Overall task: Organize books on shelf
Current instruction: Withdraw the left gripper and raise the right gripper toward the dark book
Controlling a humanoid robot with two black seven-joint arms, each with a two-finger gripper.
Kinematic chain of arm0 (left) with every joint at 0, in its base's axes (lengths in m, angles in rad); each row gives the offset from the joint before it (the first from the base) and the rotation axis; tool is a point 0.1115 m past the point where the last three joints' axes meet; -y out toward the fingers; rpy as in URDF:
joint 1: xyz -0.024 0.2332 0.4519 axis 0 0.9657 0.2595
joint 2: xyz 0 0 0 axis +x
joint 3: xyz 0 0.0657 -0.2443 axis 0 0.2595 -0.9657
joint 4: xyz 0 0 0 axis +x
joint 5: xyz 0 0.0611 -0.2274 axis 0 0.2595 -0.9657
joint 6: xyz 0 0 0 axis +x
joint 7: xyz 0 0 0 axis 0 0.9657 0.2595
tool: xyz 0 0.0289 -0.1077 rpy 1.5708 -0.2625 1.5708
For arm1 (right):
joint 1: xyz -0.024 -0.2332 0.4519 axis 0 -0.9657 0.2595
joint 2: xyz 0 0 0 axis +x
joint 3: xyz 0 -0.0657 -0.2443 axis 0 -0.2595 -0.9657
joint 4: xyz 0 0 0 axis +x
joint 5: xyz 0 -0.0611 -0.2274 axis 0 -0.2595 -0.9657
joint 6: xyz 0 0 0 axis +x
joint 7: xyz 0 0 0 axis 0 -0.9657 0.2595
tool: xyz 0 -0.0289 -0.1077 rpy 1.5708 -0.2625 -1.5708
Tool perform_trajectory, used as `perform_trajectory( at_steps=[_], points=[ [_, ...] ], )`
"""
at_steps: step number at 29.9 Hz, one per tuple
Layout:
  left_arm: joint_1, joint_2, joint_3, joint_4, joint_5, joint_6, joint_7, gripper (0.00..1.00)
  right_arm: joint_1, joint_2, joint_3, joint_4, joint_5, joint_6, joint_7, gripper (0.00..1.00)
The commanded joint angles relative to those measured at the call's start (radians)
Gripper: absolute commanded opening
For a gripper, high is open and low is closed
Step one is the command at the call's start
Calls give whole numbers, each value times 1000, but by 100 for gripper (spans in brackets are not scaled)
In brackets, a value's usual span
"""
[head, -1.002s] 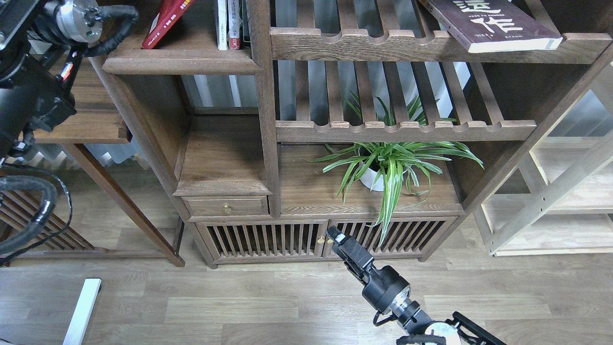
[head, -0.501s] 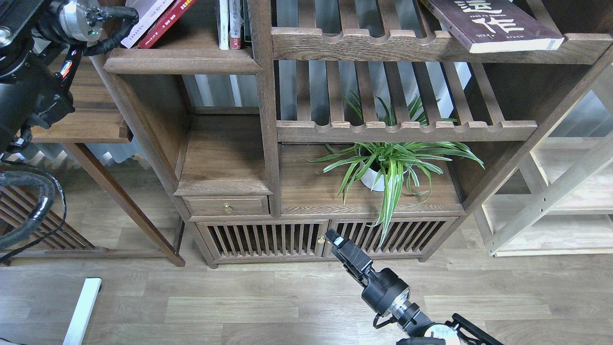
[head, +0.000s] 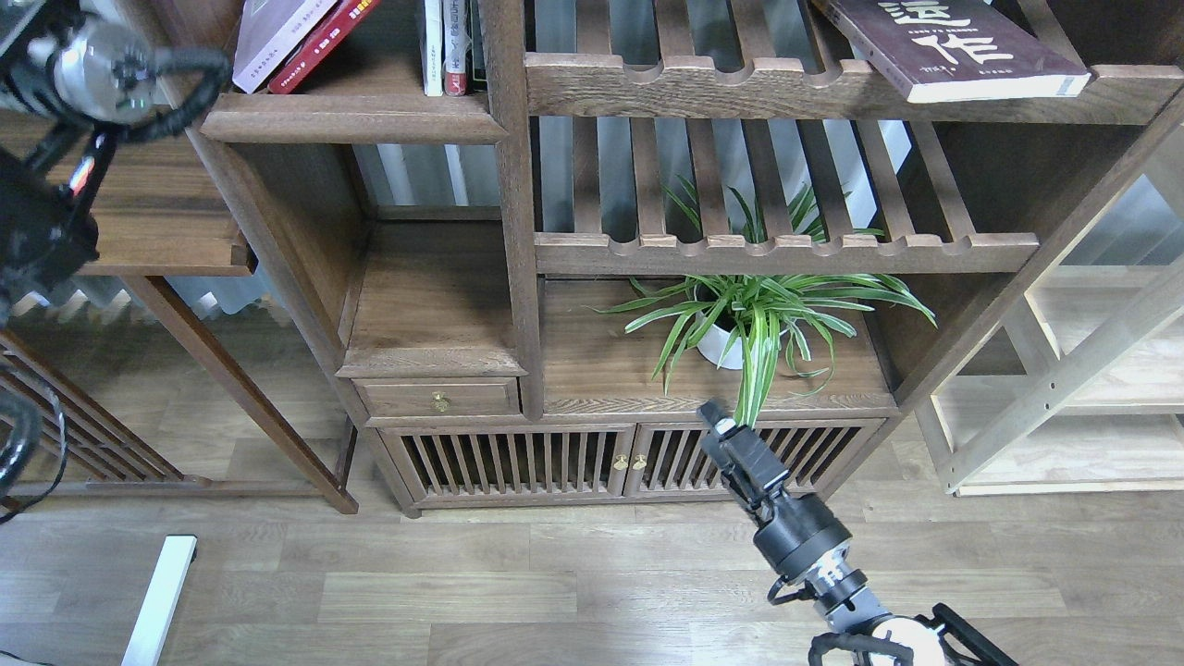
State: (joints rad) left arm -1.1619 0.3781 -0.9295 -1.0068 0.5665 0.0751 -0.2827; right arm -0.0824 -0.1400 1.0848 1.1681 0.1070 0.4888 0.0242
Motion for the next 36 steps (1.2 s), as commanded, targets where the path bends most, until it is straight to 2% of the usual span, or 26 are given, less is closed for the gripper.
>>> perform_trajectory(
  at_steps=[1, 6, 8, 9, 14, 17, 22, 29, 30, 33, 36],
  points=[
    [62, 12, -15, -21, -13, -99, -15, 99, 6, 3, 10, 31, 0, 0, 0, 89],
    [110, 12, -26, -29, -170, -323, -44, 99, 24, 17, 52, 71, 7, 0, 0, 89],
    [139, 12, -28, -50, -253, -458, -41, 99, 24, 22, 79, 82, 8, 0, 0, 89],
    [159, 12, -29, -68, -301, -551, -32, 99, 26, 22, 93, 85, 8, 0, 0, 89],
    [254, 1, -14, -153, -500, -564, -10, 99, 32, 20, 225, 113, 10, 0, 0, 89],
    [361, -10, -11, -289, -592, -564, 22, 99, 62, 19, 315, 124, 49, 0, 0, 89],
    [539, -11, -12, -450, -606, -564, 30, 99, 154, 4, 417, 125, 92, 0, 0, 89],
    [674, -60, 9, -472, -603, -564, 36, 99, 297, -42, 457, 124, 149, 0, 0, 90],
    [688, -70, 20, -472, -602, -564, 46, 98, 312, -46, 457, 122, 157, 0, 0, 90],
    [700, -105, 52, -472, -600, -564, 115, 96, 328, -73, 457, 117, 169, 0, 0, 89],
    [723, -137, 58, -472, -600, -564, 148, 95, 328, -131, 451, 117, 180, -27, -1, 89]
  ],
)
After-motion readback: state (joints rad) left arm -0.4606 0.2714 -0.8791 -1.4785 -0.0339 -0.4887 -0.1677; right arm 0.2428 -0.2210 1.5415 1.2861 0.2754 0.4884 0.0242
